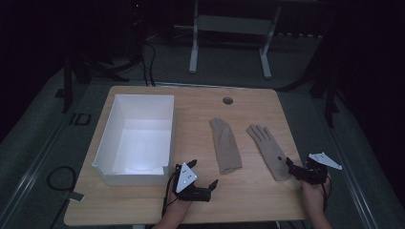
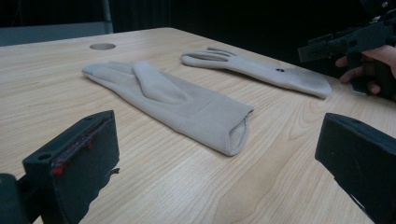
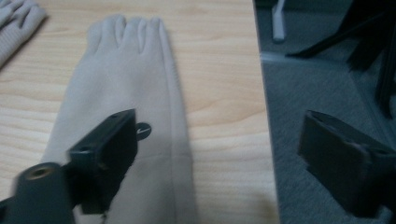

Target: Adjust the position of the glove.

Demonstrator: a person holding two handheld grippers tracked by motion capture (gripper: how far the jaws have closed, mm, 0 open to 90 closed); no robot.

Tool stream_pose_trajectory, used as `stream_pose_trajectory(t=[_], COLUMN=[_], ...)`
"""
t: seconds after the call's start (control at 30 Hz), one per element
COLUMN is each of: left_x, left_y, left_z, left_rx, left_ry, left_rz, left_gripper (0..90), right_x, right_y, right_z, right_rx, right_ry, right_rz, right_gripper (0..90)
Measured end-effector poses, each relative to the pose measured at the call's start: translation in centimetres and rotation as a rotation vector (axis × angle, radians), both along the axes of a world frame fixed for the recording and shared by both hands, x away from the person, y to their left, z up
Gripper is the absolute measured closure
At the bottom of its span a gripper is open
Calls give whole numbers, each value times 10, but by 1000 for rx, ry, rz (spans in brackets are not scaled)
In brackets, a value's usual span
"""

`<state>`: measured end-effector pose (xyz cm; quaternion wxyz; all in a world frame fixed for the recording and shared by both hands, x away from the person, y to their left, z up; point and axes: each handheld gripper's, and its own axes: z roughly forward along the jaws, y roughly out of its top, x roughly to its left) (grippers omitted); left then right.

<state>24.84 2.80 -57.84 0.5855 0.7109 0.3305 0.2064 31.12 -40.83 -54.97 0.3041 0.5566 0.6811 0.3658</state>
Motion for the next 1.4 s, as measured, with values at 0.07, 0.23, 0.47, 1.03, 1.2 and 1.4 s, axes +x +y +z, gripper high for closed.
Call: stream_pose_trajectory(t=[0.07,0.23,0.47,1.03,1.2,1.4], left_x=[0,0,-1,-2,-2,-2], left_y=[0,0,-1,-2,-2,-3], left_z=[0,0,0,0,0,0], left_rx=[1,-2,7,21,17,15], left_ry=[-2,3,-4,-13,-10,-9], left_rz=[-1,-1,1,2,-1,-1], left_gripper=[1,1,1,1,1,1], right_x=[5,4,4,17,20,27], right_y=[-4,4,18,39,49,61], right_z=[1,10,34,68,71,74], right_rx=[82,34,30,33,27,32], right_ry=[67,24,-14,-27,-32,-21], right_rz=[53,93,101,167,188,231], right_gripper=[133,139,126,120,131,146])
